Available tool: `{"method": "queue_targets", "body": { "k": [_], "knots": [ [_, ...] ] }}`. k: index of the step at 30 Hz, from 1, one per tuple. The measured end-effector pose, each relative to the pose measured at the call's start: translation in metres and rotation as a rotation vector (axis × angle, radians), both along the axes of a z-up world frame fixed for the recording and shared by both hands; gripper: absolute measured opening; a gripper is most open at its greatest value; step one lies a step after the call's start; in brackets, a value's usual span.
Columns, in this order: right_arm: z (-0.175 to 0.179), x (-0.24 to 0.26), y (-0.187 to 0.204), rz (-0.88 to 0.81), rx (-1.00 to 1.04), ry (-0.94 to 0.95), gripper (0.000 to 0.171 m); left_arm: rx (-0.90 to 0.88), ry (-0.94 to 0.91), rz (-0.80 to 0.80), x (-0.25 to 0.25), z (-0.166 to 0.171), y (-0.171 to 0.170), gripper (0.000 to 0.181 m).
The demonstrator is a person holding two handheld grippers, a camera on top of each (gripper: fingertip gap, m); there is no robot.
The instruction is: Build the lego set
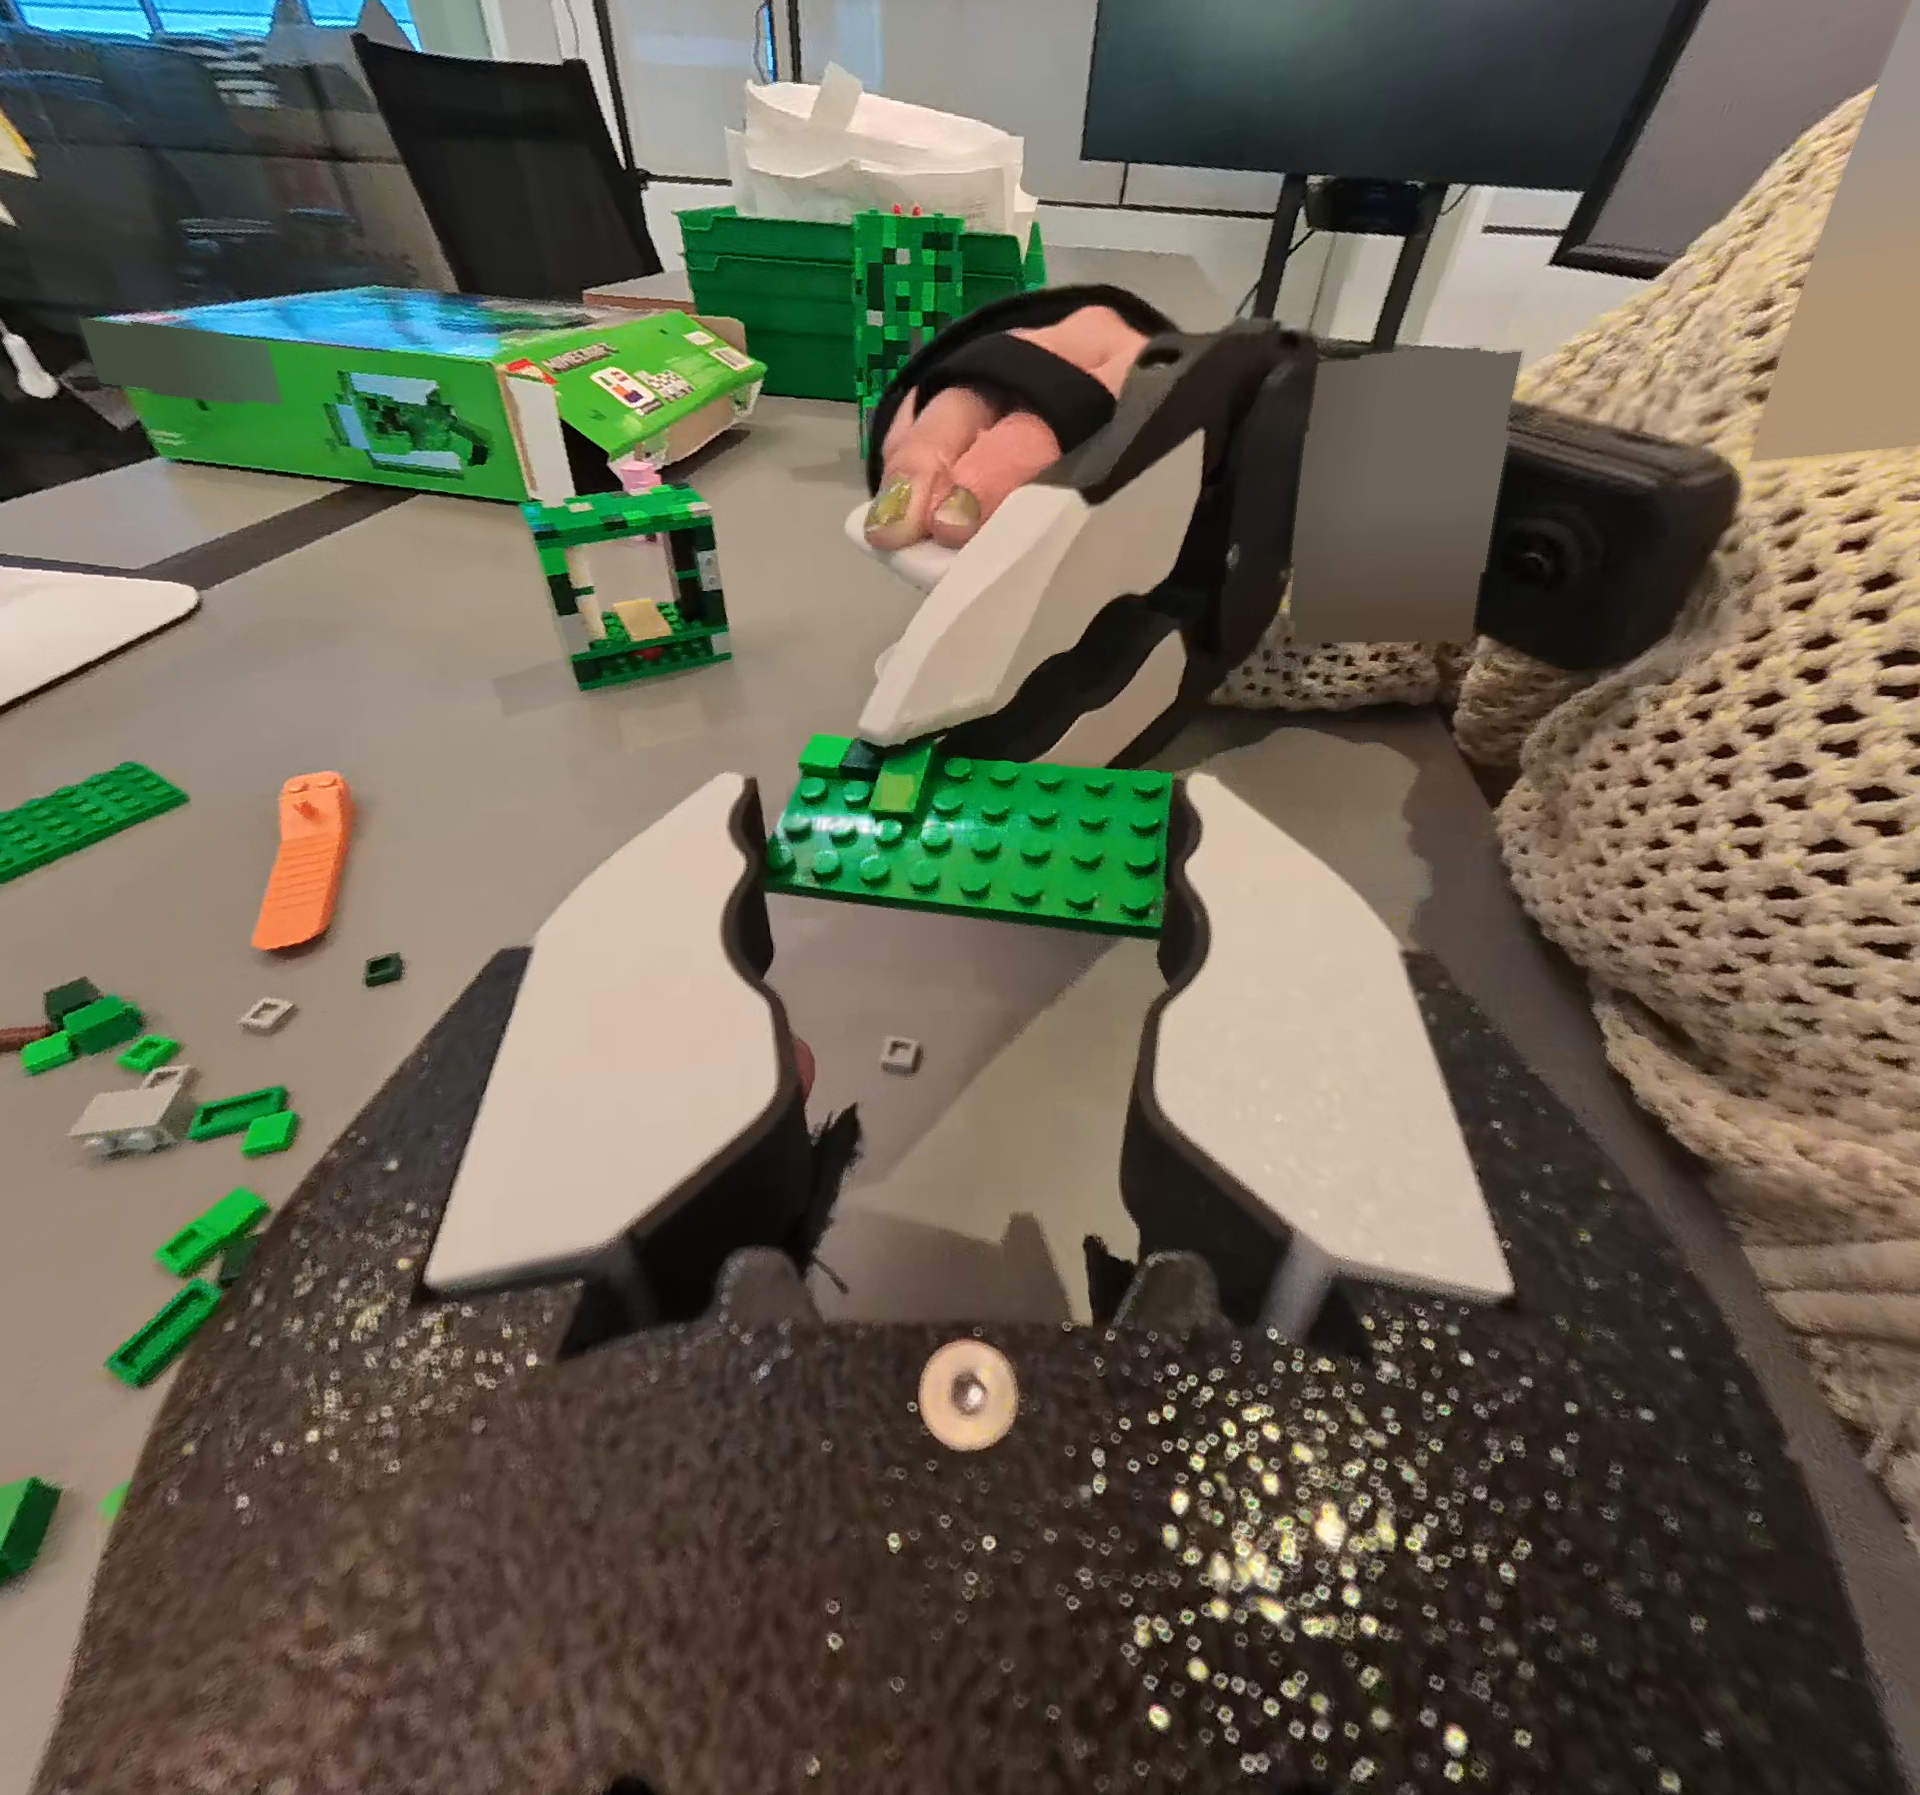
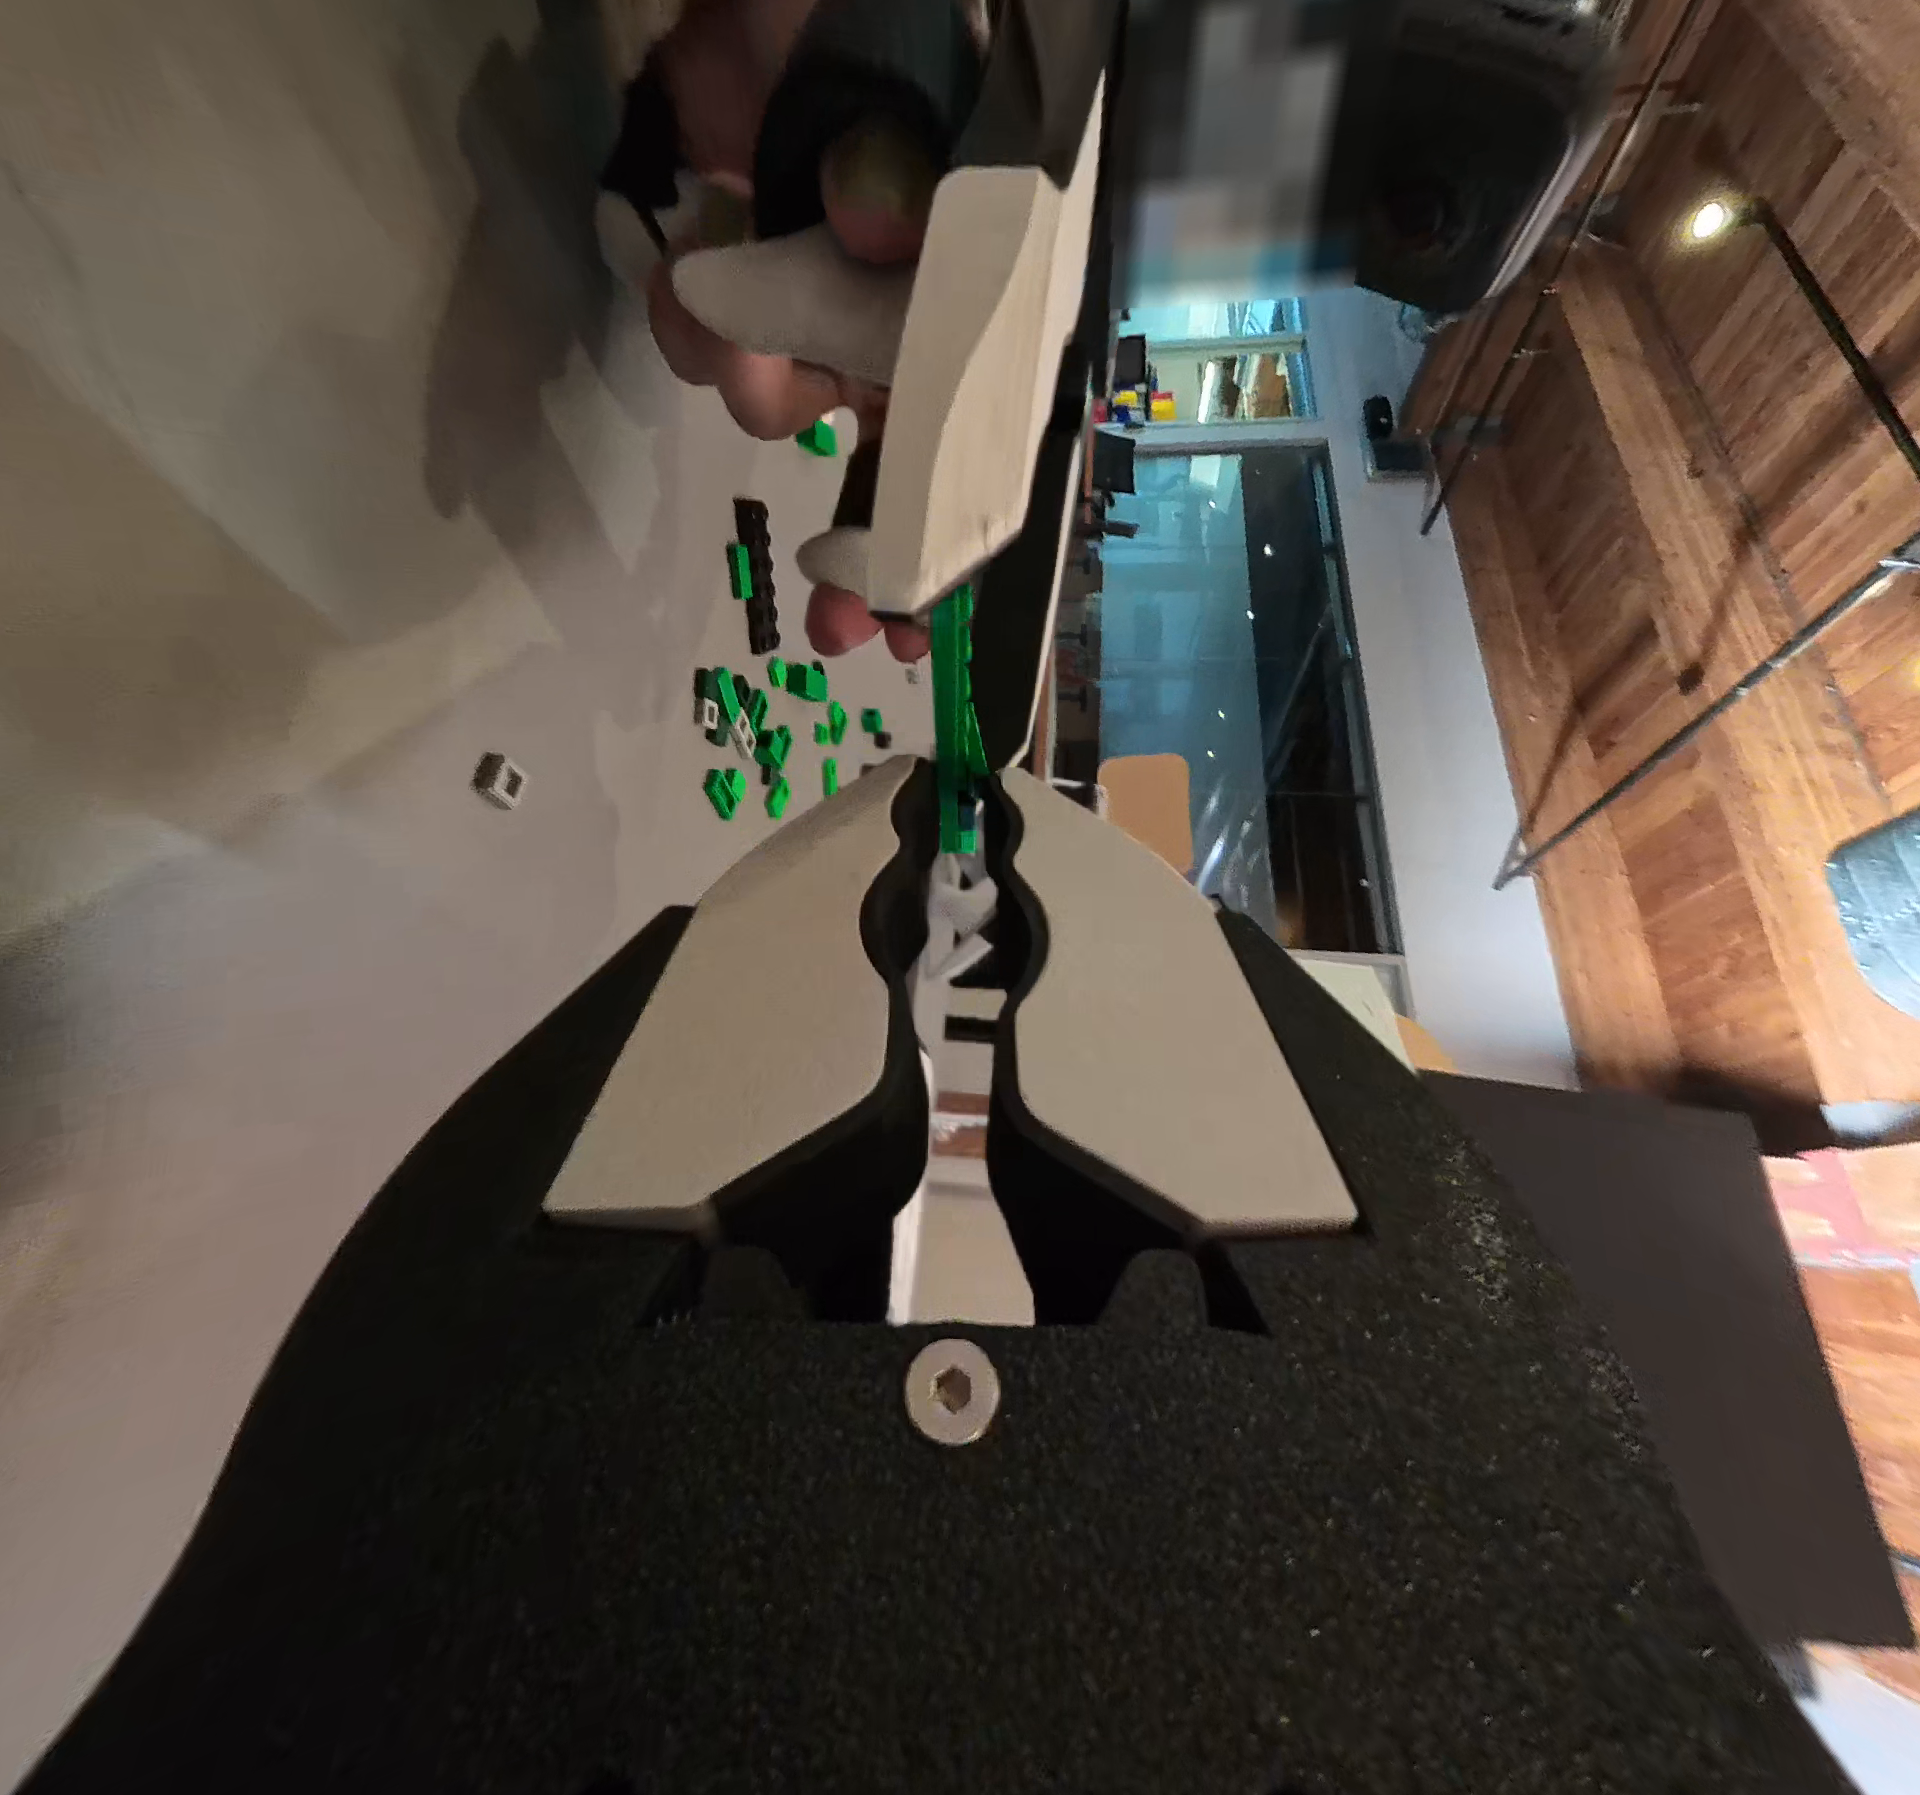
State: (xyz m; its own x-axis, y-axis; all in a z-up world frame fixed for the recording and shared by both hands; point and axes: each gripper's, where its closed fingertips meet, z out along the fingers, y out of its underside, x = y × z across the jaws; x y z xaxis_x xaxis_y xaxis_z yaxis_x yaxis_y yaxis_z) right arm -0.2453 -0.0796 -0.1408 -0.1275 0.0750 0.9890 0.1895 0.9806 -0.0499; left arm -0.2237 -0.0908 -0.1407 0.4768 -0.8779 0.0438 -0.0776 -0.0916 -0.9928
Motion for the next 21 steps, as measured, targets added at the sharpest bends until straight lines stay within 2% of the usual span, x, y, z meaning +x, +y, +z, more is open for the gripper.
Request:
{"method": "queue_targets", "body": {
  "k": [3, 9, 16, 18, 21],
  "knots": [
    [-0.0019, -0.0007, 0.001, -0.003, 0.042, 0.003, 0.008, -0.002, 0.013, 0.005, -0.0006, -0.0024, 0.0009, 0.073],
    [-0.0047, -0.0006, 0.0002, 0.016, -0.009, -0.007, 0.008, -0.012, 0.016, -0.007, -0.0005, -0.0044, -0.0001, 0.073],
    [-0.0058, -0.0016, 0.0006, 0.033, -0.154, -0.018, 0.023, -0.024, 0.022, -0.013, 0.0001, -0.0063, -0.0006, 0.073],
    [-0.0066, -0.0025, -0.0022, 0.047, -0.152, -0.019, 0.023, -0.028, 0.033, -0.017, 0.0013, -0.0085, -0.0011, 0.073],
    [-0.0078, -0.0036, -0.0045, 0.051, -0.121, -0.014, 0.013, -0.027, 0.033, -0.017, 0.0015, -0.0085, -0.0013, 0.073]
  ]
}}
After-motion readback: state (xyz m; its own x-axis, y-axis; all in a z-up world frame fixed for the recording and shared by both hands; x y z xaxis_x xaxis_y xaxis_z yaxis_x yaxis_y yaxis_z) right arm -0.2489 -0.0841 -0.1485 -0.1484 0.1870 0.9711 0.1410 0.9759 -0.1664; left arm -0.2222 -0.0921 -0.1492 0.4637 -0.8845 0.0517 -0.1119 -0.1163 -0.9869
